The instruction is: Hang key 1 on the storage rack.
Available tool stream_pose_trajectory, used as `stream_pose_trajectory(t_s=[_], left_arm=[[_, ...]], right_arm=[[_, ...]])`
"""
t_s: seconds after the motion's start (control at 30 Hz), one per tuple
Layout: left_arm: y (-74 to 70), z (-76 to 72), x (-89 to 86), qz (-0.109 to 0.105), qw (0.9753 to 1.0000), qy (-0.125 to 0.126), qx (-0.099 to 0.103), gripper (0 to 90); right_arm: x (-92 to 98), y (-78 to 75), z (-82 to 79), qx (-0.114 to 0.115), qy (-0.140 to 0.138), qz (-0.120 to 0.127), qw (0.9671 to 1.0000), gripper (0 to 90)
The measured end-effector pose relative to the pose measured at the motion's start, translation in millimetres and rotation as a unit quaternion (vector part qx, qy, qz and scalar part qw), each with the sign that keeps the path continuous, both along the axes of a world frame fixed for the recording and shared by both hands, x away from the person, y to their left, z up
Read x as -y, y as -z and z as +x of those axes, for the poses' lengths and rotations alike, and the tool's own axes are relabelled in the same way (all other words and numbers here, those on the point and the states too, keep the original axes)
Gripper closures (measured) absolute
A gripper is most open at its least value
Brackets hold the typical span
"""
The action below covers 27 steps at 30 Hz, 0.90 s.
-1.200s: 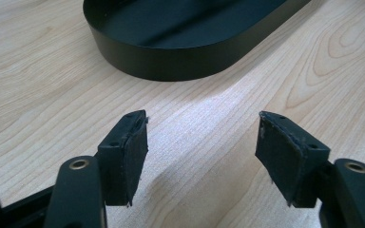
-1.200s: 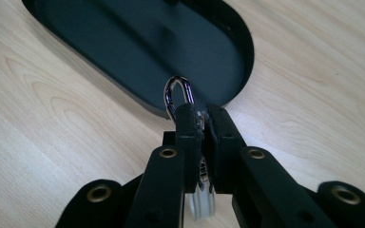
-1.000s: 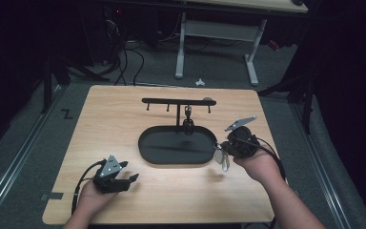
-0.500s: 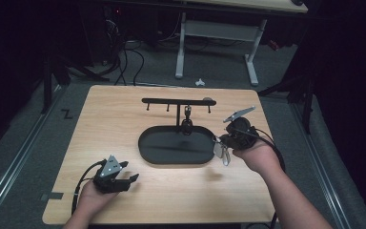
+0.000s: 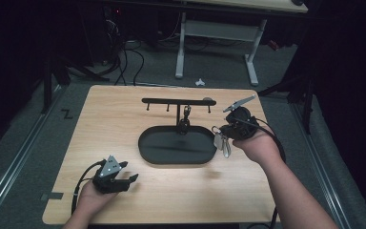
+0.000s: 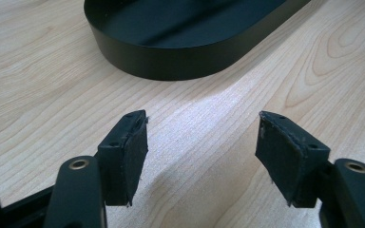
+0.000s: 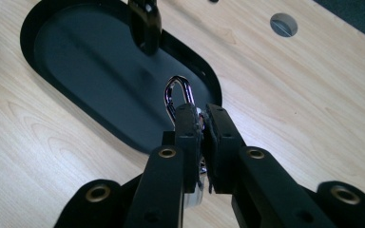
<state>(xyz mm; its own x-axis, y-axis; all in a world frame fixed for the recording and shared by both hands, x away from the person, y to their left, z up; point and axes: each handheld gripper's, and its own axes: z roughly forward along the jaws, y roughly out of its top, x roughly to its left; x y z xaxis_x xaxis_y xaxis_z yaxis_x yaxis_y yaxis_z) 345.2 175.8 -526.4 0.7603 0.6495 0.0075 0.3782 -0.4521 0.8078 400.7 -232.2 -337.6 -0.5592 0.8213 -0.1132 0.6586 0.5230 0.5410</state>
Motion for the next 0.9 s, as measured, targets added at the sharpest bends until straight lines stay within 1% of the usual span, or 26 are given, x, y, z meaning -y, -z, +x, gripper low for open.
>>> stream_pose_trajectory(t_s=[0.27,0.3,0.47,0.7,0.73,0.8,0.87,0.9], left_arm=[[0.3,-0.3,-1.2,0.001,1.0,-0.001,-0.002,35.3],[0.3,-0.3,-1.3,0.001,1.0,-0.001,-0.002,35.3],[0.5,-0.6,-2.1,0.001,1.0,-0.002,-0.002,35.3],[1.0,-1.0,-3.7,0.0,1.0,-0.004,-0.002,35.3],[0.8,-1.0,-4.4,0.0,1.0,-0.004,-0.003,35.3],[0.8,-1.1,-4.5,0.0,1.0,-0.004,-0.003,35.3],[1.0,-1.1,-4.9,0.001,1.0,-0.004,-0.004,35.3],[1.0,-1.1,-4.9,0.001,1.0,-0.004,-0.004,35.3]], right_arm=[[-2.1,-11.6,8.3,0.006,0.002,0.0,1.0,85.2],[-3.3,-14.5,10.6,0.008,0.002,0.0,1.0,85.2],[-7.3,-20.2,16.5,0.013,0.005,0.001,0.9999,85.2],[-13.6,-24.2,25.1,0.02,0.001,0.003,0.9998,85.2],[-15.2,-24.7,29.2,0.022,0.003,0.005,0.9997,85.2],[-16.3,-23.8,34.1,0.023,0.005,0.003,0.9997,85.2],[-16.4,-21.4,39.2,0.023,0.01,0.006,0.9997,85.2],[-16.4,-21.4,39.2,0.023,0.01,0.006,0.9997,85.2]])
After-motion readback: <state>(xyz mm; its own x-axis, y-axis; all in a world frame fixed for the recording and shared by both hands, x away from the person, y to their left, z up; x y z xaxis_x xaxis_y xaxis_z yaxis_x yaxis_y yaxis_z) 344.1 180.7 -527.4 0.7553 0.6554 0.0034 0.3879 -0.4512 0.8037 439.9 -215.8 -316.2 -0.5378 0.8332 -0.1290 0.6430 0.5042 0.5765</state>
